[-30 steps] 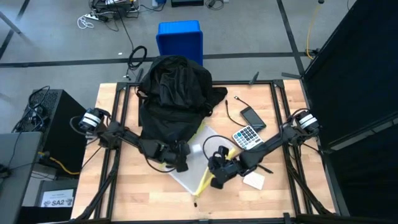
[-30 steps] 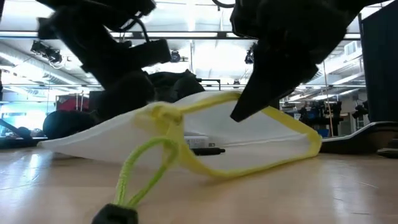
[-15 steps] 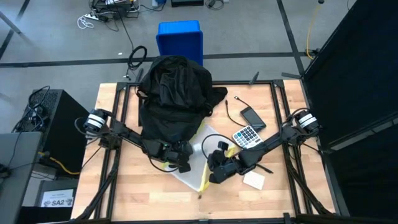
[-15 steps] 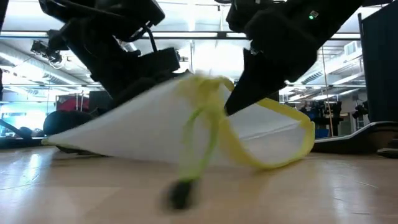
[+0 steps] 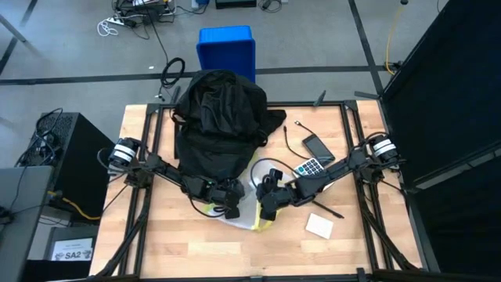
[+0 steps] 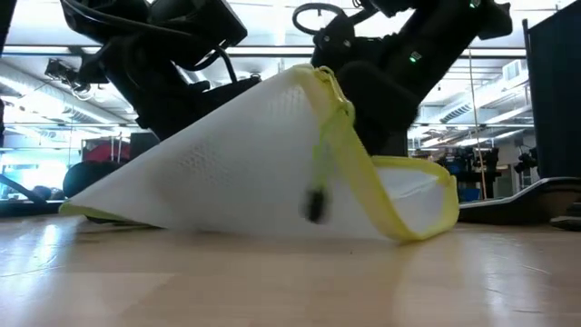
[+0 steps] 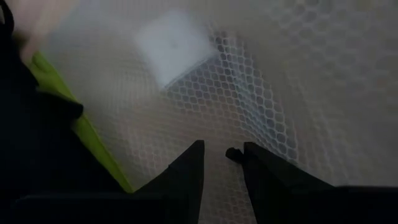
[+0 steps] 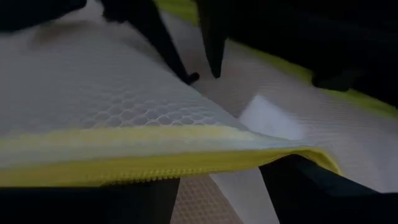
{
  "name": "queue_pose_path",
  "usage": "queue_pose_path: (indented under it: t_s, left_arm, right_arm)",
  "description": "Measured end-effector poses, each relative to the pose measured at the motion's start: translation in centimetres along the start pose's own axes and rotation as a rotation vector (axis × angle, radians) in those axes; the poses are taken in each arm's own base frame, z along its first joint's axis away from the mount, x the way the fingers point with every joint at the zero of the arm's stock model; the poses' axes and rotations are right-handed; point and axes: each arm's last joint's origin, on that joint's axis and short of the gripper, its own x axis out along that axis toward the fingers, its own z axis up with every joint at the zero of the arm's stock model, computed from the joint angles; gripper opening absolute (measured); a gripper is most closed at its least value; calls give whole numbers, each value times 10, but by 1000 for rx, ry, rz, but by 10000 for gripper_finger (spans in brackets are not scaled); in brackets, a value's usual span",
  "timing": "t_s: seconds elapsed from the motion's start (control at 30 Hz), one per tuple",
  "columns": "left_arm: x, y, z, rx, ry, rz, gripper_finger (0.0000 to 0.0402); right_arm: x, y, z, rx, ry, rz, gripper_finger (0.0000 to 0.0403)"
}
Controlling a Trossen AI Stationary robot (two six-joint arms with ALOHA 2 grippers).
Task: Unpack backpack
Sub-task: Remove the white charger adapter from the yellow zipper pouch
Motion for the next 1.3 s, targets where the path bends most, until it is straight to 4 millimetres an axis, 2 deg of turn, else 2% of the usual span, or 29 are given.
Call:
queue_pose_path:
  t_s: [0.27, 0.4, 0.53, 0.77, 1.03, 1.13, 1.3]
  left_arm:
    - [5, 4, 1, 4, 4, -25, 87]
    - [6, 4, 1, 28, 4, -31, 87]
    - [6, 4, 1, 61, 2, -41, 87]
    - [8, 9, 2, 60, 12, -65, 87]
    - [9, 10, 2, 57, 13, -68, 87]
    - [9, 10, 3, 56, 11, -69, 87]
    - [9, 10, 4, 47, 0, -80, 87]
  right_arm:
    - [6, -11, 8, 7, -37, -35, 215]
    - [4, -11, 12, -12, -69, -26, 234]
    - [-4, -1, 17, -28, -88, -7, 250]
    - [-20, 24, -2, -8, -5, 26, 261]
    - [-39, 48, -28, 98, 133, 77, 243]
    - [-40, 53, -32, 180, 147, 81, 236]
    - [-28, 50, -40, 327, 122, -3, 222]
